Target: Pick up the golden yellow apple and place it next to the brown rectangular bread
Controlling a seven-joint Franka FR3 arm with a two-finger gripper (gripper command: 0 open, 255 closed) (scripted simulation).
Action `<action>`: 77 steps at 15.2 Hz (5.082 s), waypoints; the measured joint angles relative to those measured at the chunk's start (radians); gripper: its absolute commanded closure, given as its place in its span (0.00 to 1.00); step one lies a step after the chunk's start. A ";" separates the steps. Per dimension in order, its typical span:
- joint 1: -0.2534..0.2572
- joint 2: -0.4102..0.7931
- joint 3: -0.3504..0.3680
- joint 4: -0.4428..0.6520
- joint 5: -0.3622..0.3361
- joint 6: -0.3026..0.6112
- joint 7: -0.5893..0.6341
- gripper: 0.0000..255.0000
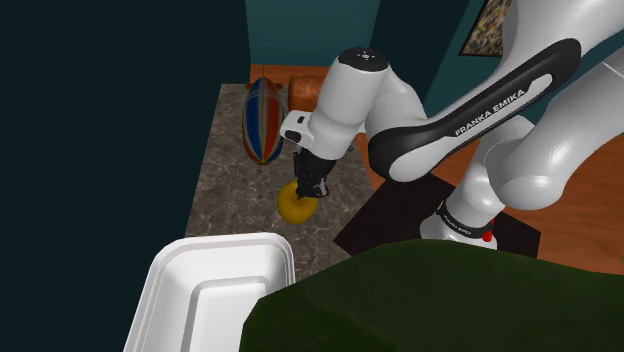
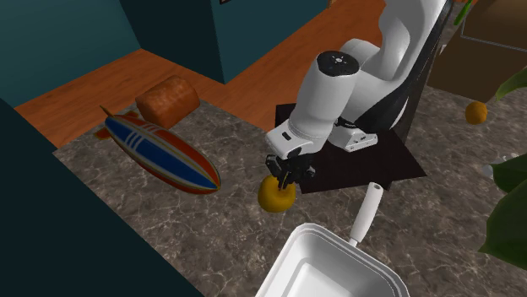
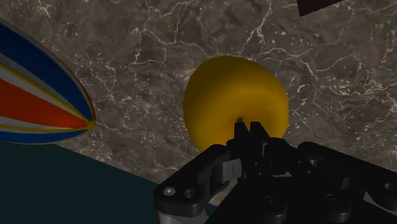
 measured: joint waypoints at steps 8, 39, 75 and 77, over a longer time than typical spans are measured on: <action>0.020 -0.084 -0.025 0.048 0.029 -0.130 -0.028 1.00; -0.028 -0.226 -0.225 0.239 0.010 -0.467 -0.246 1.00; -0.308 0.453 -0.778 0.928 0.168 -0.548 -1.115 1.00; -0.309 0.465 -0.777 0.914 0.176 -0.524 -1.124 1.00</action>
